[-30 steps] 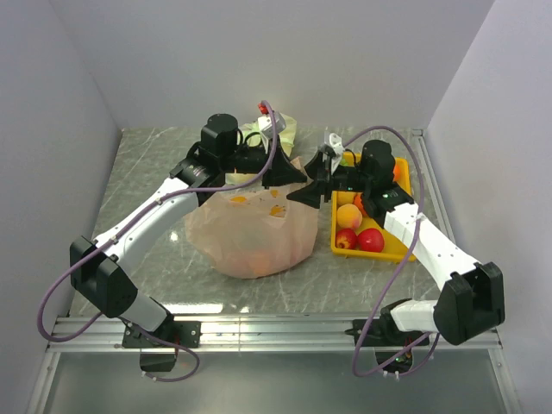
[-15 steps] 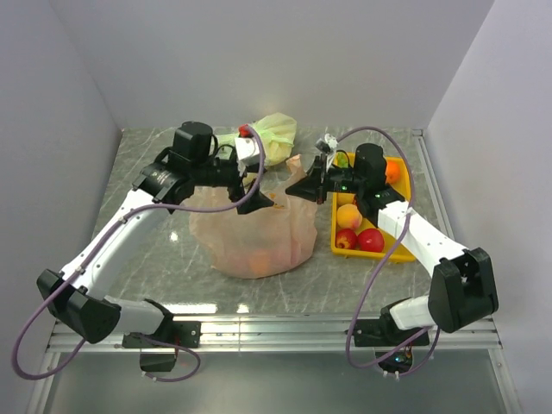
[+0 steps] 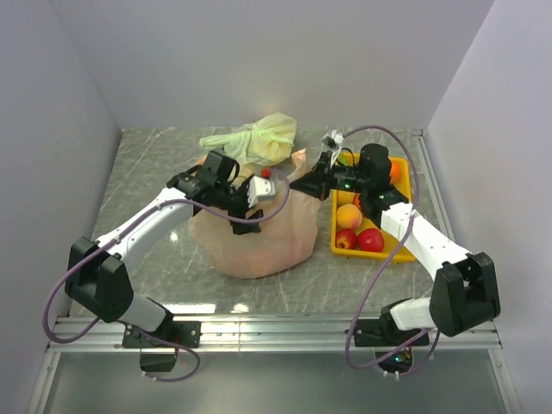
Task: Place the fake fruits into the plastic bag and tie a complex knot
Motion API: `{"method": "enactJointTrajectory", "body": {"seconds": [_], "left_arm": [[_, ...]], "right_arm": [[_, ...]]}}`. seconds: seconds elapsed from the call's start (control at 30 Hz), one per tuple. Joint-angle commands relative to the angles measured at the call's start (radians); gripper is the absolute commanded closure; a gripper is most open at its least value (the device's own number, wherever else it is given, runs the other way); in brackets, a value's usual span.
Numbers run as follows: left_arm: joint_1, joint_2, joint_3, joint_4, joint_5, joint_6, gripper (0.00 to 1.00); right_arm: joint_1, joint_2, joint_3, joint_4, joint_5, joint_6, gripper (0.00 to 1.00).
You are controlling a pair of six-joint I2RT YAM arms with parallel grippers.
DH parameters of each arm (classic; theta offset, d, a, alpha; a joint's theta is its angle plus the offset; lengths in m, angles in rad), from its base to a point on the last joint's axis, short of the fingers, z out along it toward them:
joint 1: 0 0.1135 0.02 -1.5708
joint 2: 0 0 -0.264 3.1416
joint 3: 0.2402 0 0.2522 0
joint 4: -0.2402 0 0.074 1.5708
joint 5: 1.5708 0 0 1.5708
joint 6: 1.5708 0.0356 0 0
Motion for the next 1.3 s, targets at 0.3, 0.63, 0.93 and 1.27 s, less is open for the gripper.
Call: {"method": "enactJointTrajectory", "body": {"seconds": [0.3,0.63,0.93,1.27], "left_arm": [[-0.085,-0.22,-0.444,0.367,-0.176,-0.004,0.99],[-0.12,-0.182,-0.559,0.432,-0.19,0.12,1.0],[-0.132,-0.127,-0.568,0.411,-0.176,0.194,0.99],[-0.143,-0.061,-0.507,0.273,-0.153,0.283,0.99]], "right_arm": [[-0.004,0.337,0.231,-0.22,0.446,0.291,1.0],[0.021,0.518,0.302,-0.343,0.598,0.221,1.0],[0.033,0.597,0.322,-0.402,0.676,0.159,1.0],[0.048,0.667,0.366,-0.481,0.707,0.115,1.0]]}}
